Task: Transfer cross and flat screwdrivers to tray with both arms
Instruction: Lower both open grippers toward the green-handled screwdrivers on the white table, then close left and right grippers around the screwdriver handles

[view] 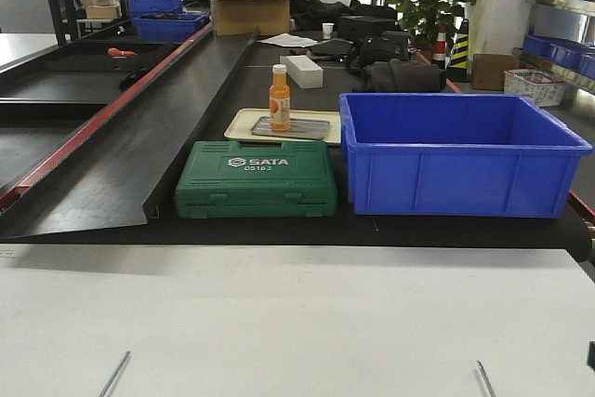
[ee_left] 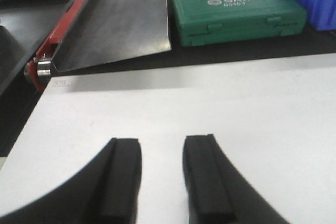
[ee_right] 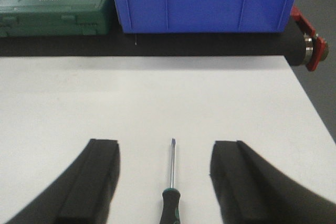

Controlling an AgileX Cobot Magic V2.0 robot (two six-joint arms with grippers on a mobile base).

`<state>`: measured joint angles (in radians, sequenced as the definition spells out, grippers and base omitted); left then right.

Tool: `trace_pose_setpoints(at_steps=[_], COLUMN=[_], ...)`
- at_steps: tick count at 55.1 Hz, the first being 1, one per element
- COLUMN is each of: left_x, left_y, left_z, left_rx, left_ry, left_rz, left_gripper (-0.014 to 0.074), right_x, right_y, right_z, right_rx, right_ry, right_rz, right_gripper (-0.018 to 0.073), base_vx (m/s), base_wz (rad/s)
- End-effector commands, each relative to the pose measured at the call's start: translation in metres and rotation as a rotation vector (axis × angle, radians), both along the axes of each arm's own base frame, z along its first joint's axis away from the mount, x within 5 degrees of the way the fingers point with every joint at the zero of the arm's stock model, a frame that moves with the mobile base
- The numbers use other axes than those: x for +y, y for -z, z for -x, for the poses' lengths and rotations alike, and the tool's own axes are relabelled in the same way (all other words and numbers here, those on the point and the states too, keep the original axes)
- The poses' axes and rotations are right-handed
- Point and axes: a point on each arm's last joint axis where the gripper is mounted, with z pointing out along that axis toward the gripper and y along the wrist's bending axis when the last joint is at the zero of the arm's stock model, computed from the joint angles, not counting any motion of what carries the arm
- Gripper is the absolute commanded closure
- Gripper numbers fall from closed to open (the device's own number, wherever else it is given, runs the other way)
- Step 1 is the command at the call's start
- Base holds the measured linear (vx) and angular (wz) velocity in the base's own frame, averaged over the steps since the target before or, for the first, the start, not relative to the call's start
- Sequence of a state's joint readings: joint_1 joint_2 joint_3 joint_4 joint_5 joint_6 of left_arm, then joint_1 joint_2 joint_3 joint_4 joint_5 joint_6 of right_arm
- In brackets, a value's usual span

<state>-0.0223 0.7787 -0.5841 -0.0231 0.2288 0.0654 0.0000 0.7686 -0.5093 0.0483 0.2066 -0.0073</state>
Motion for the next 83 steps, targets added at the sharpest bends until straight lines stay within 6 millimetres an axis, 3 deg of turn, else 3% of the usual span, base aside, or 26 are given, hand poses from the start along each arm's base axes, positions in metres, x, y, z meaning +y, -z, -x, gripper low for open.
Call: trace_pose_setpoints(at_steps=[1, 9, 20, 28, 34, 57, 69, 83], left_x=[0.0, -0.001, -0.003, -0.011, -0.017, -0.023, -0.025, -0.025], left_y=[-0.008, 0.011, 0.022, 0.024, 0.04, 0.108, 0.133, 0.158], left_z=[-0.013, -0.03, -0.069, -0.104, -0.13, -0.205, -0.224, -0.231], left_rx=[-0.056, 0.116, 0.38, 0.461, 0.554, 0.804, 0.906, 0.98], left_ry=[-0.009, -0.008, 0.003, 0.073, 0.122, 0.116, 0.131, 0.134], left_rz=[0.021, 0.018, 0.023, 0.0, -0.005, 0.043, 0.044, 0.044], left_gripper=[0.012, 0.0017, 0.0008, 0.0008, 0.0008, 0.0008, 0.0008, 0.0008], right_x=[0.0, 0.0, 0.002, 0.001, 0.001, 0.001, 0.001, 0.002], right_y=[-0.007, 0.006, 0.017, 0.027, 0.036, 0.048, 0.048, 0.047], right_z=[-0.013, -0.027, -0.062, -0.087, -0.098, -0.101, -0.101, -0.103], right_rx=[-0.038, 0.13, 0.422, 0.479, 0.469, 0.54, 0.539, 0.521], right_ry=[0.016, 0.001, -0.023, -0.023, -0.018, -0.002, -0.008, 0.001], right_rz=[-0.04, -0.018, -0.003, -0.003, -0.001, -0.031, -0.018, -0.038], right_gripper=[-0.0022, -0.0025, -0.0023, -0.0023, -0.0023, -0.0023, -0.0023, -0.0023], base_vx=[0.0, 0.0, 0.0, 0.0, 0.0, 0.0, 0.0, 0.0], base_wz=[0.0, 0.0, 0.0, 0.0, 0.0, 0.0, 0.0, 0.0])
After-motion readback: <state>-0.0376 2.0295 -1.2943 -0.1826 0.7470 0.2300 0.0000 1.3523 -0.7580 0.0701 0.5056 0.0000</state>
